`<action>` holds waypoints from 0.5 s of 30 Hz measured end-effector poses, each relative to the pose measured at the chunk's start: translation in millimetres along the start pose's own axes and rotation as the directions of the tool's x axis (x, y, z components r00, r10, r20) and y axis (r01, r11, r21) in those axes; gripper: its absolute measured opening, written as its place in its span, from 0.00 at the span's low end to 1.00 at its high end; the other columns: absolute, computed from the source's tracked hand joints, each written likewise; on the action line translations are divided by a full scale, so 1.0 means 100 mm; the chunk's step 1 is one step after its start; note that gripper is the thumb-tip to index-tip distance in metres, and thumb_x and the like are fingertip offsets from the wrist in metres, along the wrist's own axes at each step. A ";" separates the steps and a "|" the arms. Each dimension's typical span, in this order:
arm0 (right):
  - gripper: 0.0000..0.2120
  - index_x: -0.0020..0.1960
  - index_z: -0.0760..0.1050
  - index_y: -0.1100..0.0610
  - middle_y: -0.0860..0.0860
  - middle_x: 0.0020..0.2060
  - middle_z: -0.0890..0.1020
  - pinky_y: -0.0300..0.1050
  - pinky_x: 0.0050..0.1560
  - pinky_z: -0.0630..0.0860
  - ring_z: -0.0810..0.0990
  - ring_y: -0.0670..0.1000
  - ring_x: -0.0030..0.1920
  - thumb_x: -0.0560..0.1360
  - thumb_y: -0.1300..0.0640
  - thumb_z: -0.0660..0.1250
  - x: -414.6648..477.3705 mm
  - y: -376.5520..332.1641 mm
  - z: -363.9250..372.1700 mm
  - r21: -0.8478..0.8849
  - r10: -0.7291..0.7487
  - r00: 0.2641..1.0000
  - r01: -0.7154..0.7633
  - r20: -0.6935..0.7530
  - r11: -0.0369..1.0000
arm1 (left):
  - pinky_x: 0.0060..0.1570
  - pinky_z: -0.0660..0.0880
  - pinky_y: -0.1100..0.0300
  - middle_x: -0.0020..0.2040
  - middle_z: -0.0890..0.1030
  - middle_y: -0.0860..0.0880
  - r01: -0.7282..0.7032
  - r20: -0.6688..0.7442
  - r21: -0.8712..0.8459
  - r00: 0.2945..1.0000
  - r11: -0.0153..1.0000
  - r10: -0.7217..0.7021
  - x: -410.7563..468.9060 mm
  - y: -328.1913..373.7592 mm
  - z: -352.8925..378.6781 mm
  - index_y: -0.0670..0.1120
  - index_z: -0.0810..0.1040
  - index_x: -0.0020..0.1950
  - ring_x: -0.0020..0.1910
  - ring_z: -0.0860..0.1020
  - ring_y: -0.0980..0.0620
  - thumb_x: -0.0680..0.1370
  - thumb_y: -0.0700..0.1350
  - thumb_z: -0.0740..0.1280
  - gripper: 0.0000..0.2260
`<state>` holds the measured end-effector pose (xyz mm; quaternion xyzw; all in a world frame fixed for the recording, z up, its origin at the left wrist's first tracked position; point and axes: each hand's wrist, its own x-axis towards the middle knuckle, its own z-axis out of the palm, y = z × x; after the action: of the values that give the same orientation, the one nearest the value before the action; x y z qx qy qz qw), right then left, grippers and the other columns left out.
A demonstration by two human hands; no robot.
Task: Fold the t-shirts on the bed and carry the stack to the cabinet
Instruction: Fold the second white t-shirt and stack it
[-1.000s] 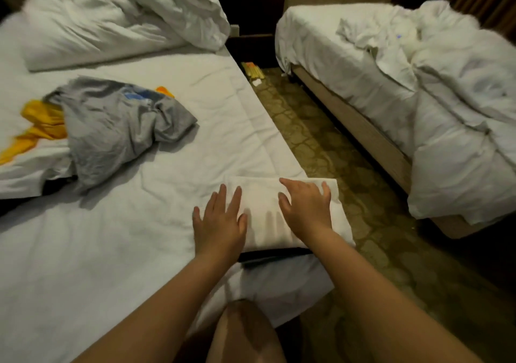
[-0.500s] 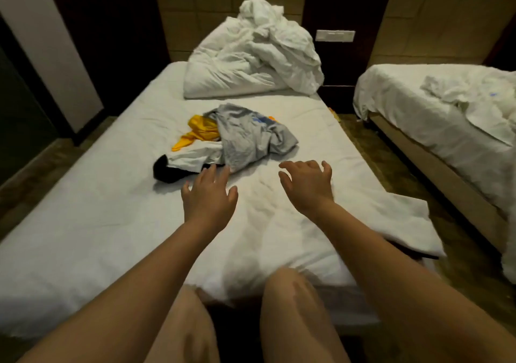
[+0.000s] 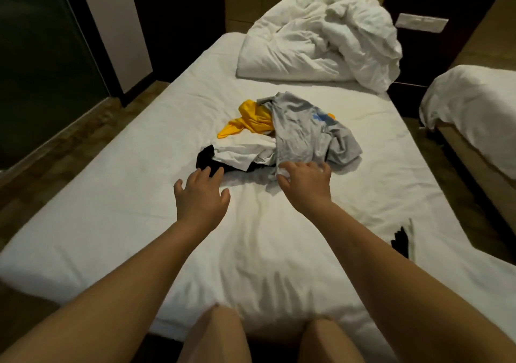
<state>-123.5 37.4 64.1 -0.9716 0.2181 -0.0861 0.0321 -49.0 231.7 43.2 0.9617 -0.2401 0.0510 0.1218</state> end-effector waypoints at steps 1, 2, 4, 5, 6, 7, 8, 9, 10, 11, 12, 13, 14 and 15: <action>0.17 0.65 0.71 0.45 0.49 0.62 0.77 0.57 0.67 0.55 0.71 0.56 0.64 0.78 0.44 0.55 0.15 0.00 0.11 0.002 -0.003 1.000 0.003 0.019 1.000 | 0.68 0.55 0.43 0.73 0.64 0.49 0.005 0.013 0.012 1.000 1.000 -0.005 0.13 -0.04 0.10 0.52 0.60 0.74 0.72 0.61 0.48 0.79 0.52 0.57 0.23; 0.17 0.64 0.71 0.45 0.49 0.61 0.77 0.57 0.67 0.55 0.70 0.56 0.64 0.78 0.43 0.55 0.29 0.01 0.22 0.006 -0.008 0.999 0.007 0.037 1.000 | 0.68 0.56 0.43 0.73 0.64 0.48 0.005 0.021 0.024 1.000 1.000 -0.006 0.25 -0.08 0.20 0.52 0.59 0.74 0.71 0.62 0.48 0.79 0.51 0.57 0.23; 0.17 0.63 0.72 0.45 0.50 0.60 0.78 0.56 0.66 0.55 0.71 0.56 0.63 0.77 0.43 0.57 0.55 0.04 0.45 0.006 -0.022 0.998 0.021 0.061 1.000 | 0.68 0.55 0.43 0.73 0.64 0.48 -0.005 0.027 0.033 1.000 0.999 0.004 0.50 -0.13 0.40 0.52 0.60 0.74 0.71 0.63 0.48 0.79 0.50 0.57 0.23; 0.17 0.63 0.73 0.45 0.50 0.60 0.79 0.56 0.66 0.55 0.71 0.56 0.63 0.77 0.43 0.58 0.67 0.05 0.57 0.004 -0.027 0.997 0.027 0.073 1.000 | 0.68 0.55 0.43 0.72 0.65 0.47 -0.013 0.025 0.029 1.000 1.000 0.012 0.62 -0.15 0.51 0.51 0.60 0.74 0.70 0.64 0.47 0.79 0.49 0.57 0.22; 0.17 0.62 0.73 0.45 0.50 0.59 0.79 0.56 0.66 0.55 0.71 0.56 0.62 0.76 0.43 0.58 0.78 0.07 0.69 -0.001 -0.032 0.996 0.032 0.089 0.999 | 0.67 0.56 0.43 0.71 0.66 0.47 -0.019 0.021 0.023 1.000 1.000 0.018 0.73 -0.16 0.62 0.51 0.62 0.73 0.70 0.64 0.47 0.79 0.48 0.58 0.22; 0.17 0.63 0.73 0.44 0.50 0.59 0.79 0.56 0.66 0.55 0.71 0.56 0.62 0.76 0.43 0.59 0.89 0.09 0.81 -0.010 -0.037 0.994 0.038 0.106 0.999 | 0.66 0.57 0.43 0.71 0.67 0.47 -0.024 0.021 0.021 1.000 1.000 0.023 0.83 -0.17 0.73 0.51 0.63 0.72 0.69 0.65 0.46 0.79 0.48 0.58 0.21; 0.17 0.63 0.73 0.44 0.50 0.59 0.79 0.56 0.66 0.56 0.71 0.56 0.62 0.76 0.42 0.59 0.99 0.10 0.93 -0.020 -0.043 0.992 0.046 0.121 0.999 | 0.65 0.58 0.43 0.70 0.68 0.47 -0.033 0.022 0.025 0.999 0.999 0.032 0.92 -0.17 0.84 0.50 0.64 0.72 0.68 0.66 0.46 0.78 0.48 0.59 0.21; 0.18 0.63 0.73 0.44 0.50 0.59 0.79 0.56 0.65 0.57 0.71 0.56 0.62 0.76 0.43 0.59 1.09 0.11 1.05 -0.028 -0.048 0.990 0.053 0.134 0.998 | 0.64 0.59 0.44 0.69 0.69 0.47 -0.045 0.027 0.030 0.999 0.999 0.044 1.00 -0.18 0.94 0.50 0.65 0.71 0.68 0.66 0.45 0.78 0.48 0.60 0.21; 0.18 0.64 0.72 0.44 0.51 0.59 0.78 0.54 0.63 0.59 0.71 0.56 0.62 0.76 0.43 0.59 1.17 0.11 1.16 -0.033 -0.049 0.988 0.054 0.145 0.998 | 0.62 0.61 0.44 0.68 0.70 0.47 -0.055 0.031 0.030 0.998 0.998 0.054 1.07 -0.18 1.03 0.49 0.66 0.71 0.67 0.68 0.45 0.78 0.48 0.61 0.21; 0.18 0.64 0.71 0.44 0.51 0.59 0.78 0.53 0.61 0.60 0.72 0.56 0.62 0.76 0.43 0.59 1.24 0.11 1.26 -0.035 -0.045 0.987 0.051 0.153 0.998 | 0.61 0.62 0.44 0.67 0.71 0.46 -0.060 0.035 0.022 0.998 0.998 0.060 1.11 -0.19 1.12 0.49 0.67 0.70 0.66 0.69 0.45 0.77 0.47 0.62 0.21; 0.19 0.65 0.70 0.44 0.51 0.59 0.79 0.52 0.60 0.62 0.72 0.56 0.62 0.76 0.43 0.59 1.31 0.10 1.35 -0.033 -0.038 0.987 0.044 0.159 0.998 | 0.61 0.62 0.44 0.67 0.72 0.46 -0.060 0.037 0.013 0.998 0.998 0.060 1.14 -0.20 1.20 0.49 0.68 0.70 0.65 0.69 0.45 0.76 0.47 0.62 0.21; 0.19 0.66 0.69 0.44 0.52 0.59 0.79 0.51 0.58 0.62 0.73 0.56 0.61 0.76 0.44 0.59 1.36 0.10 1.43 -0.030 -0.026 0.986 0.032 0.166 0.999 | 0.62 0.62 0.43 0.67 0.72 0.47 -0.057 0.040 0.007 0.998 0.998 0.056 1.15 -0.21 1.28 0.50 0.68 0.70 0.66 0.69 0.45 0.76 0.47 0.63 0.22; 0.19 0.67 0.68 0.44 0.52 0.58 0.79 0.51 0.58 0.62 0.74 0.56 0.60 0.76 0.44 0.60 1.40 0.09 1.49 -0.025 -0.009 0.985 0.013 0.171 1.000 | 0.64 0.61 0.42 0.68 0.71 0.47 -0.053 0.043 0.005 0.998 0.999 0.053 1.15 -0.22 1.35 0.51 0.67 0.71 0.66 0.68 0.45 0.76 0.48 0.62 0.22; 0.18 0.66 0.68 0.43 0.52 0.57 0.80 0.51 0.57 0.62 0.74 0.57 0.59 0.77 0.46 0.59 1.44 0.09 1.54 -0.021 0.011 0.985 -0.007 0.172 1.000 | 0.66 0.60 0.42 0.69 0.70 0.47 -0.051 0.040 0.003 0.998 0.999 0.051 1.14 -0.24 1.41 0.51 0.66 0.71 0.67 0.68 0.46 0.77 0.49 0.62 0.22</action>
<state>29.0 -28.6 -66.1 -0.9747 0.2197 0.0007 0.0413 67.9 164.3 -80.3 0.9564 -0.2668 0.0352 0.1137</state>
